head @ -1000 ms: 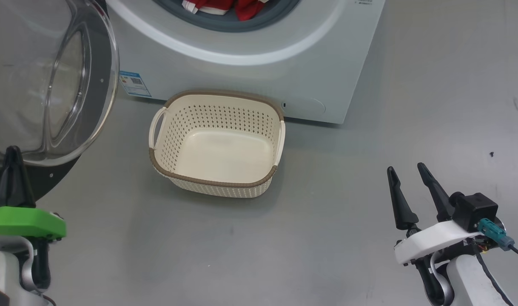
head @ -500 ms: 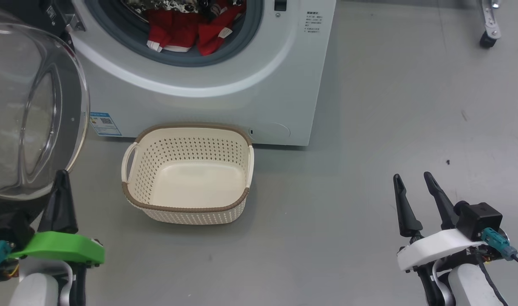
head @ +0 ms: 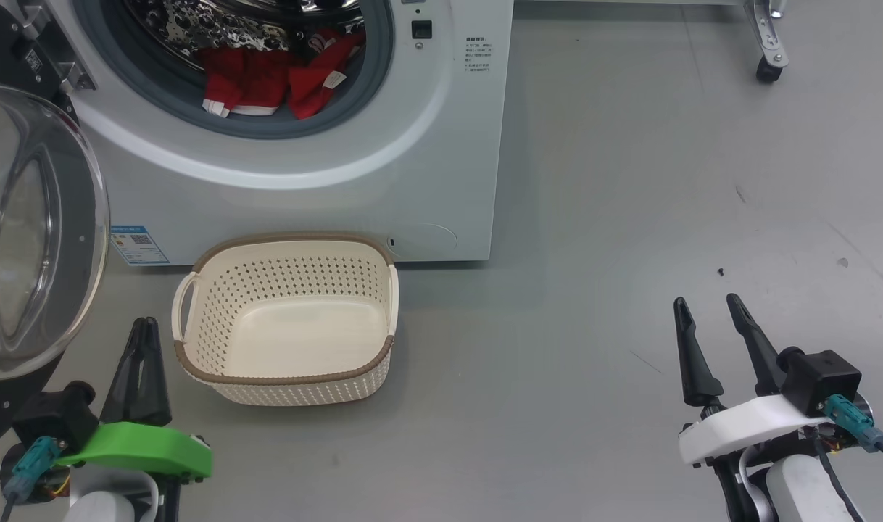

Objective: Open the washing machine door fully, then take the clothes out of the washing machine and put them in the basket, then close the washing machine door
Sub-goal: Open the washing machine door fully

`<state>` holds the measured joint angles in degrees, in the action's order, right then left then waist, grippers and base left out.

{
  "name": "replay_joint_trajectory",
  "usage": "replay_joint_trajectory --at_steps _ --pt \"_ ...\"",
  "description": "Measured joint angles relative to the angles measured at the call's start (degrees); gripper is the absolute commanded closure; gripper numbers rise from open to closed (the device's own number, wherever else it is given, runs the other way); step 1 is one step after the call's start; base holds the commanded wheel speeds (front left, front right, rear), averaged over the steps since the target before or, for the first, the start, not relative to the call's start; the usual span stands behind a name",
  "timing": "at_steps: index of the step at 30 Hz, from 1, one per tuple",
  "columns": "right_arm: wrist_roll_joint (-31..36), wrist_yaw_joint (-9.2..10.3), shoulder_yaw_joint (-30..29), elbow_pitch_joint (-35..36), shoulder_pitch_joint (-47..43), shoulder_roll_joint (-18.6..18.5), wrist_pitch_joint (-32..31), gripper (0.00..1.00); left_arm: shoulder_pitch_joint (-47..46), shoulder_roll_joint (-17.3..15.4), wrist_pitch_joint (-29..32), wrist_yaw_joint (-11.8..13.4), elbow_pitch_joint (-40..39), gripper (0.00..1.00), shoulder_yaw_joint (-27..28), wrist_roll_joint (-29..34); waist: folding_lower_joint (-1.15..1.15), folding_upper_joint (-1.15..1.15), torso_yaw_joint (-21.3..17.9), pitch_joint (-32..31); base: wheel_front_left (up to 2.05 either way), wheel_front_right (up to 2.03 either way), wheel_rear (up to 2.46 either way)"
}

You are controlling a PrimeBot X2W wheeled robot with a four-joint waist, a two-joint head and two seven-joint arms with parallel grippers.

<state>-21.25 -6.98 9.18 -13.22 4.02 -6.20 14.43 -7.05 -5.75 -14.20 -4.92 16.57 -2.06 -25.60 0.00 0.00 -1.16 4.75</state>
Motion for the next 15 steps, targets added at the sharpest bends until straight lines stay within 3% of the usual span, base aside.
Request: replay_joint_trajectory --at_steps 1,15 --pt "0.2 0.00 -0.1 0.1 0.0 0.0 0.0 0.00 0.0 0.2 0.0 0.0 -0.2 0.00 0.0 0.0 0.00 0.00 -0.1 0.1 0.00 0.00 0.00" --pt "0.5 0.00 -0.8 1.5 -0.5 0.0 0.0 0.00 0.9 1.0 -0.1 0.1 -0.8 0.00 -1.2 1.6 0.00 0.00 -0.3 1.0 0.00 0.00 0.00"
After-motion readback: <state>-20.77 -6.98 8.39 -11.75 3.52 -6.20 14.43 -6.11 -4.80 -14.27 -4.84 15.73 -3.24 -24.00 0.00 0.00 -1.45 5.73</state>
